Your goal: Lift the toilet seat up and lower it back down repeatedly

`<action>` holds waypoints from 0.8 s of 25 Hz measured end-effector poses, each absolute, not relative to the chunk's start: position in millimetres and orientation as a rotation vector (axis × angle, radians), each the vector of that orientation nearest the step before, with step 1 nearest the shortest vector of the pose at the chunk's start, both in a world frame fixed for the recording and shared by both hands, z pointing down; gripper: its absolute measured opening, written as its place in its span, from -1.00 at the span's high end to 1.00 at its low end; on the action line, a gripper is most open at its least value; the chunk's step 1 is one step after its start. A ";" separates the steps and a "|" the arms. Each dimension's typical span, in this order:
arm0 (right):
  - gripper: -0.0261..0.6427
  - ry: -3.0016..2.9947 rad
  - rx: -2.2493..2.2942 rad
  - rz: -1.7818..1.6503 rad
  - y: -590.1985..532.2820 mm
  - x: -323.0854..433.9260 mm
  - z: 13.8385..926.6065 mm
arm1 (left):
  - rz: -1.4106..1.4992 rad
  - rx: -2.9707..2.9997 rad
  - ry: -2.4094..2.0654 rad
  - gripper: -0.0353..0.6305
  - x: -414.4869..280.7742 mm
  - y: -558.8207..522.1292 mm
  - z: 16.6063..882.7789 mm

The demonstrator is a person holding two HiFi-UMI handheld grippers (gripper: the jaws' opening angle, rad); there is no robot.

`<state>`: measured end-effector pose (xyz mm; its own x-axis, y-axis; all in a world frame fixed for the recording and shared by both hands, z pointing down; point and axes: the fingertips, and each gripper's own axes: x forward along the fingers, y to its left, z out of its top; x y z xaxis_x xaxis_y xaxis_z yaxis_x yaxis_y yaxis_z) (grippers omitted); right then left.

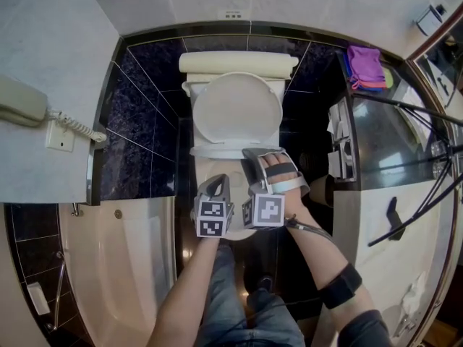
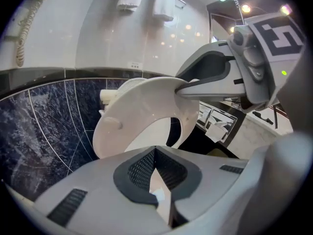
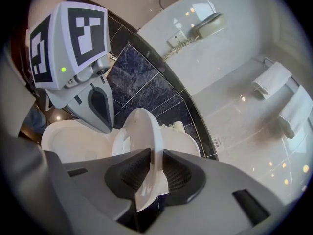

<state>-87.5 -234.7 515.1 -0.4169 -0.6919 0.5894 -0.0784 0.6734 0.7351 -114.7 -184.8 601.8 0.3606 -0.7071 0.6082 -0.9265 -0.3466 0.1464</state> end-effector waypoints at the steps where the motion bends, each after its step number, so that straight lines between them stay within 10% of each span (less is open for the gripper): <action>1: 0.63 -1.904 0.600 -0.779 -222.1 -87.1 519.4 | 0.617 2.153 -1.423 0.92 -114.5 -177.6 603.9; 20: 0.55 -1.905 0.508 -0.803 -58.9 -76.2 619.5 | 0.585 2.098 -1.513 0.93 -113.8 -77.5 671.2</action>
<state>-76.2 -58.9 619.5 -0.4422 -0.6464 0.6218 -0.0065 0.6956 0.7184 -113.8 -77.5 671.2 0.2956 -0.7457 0.5971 -0.9534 -0.2695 0.1354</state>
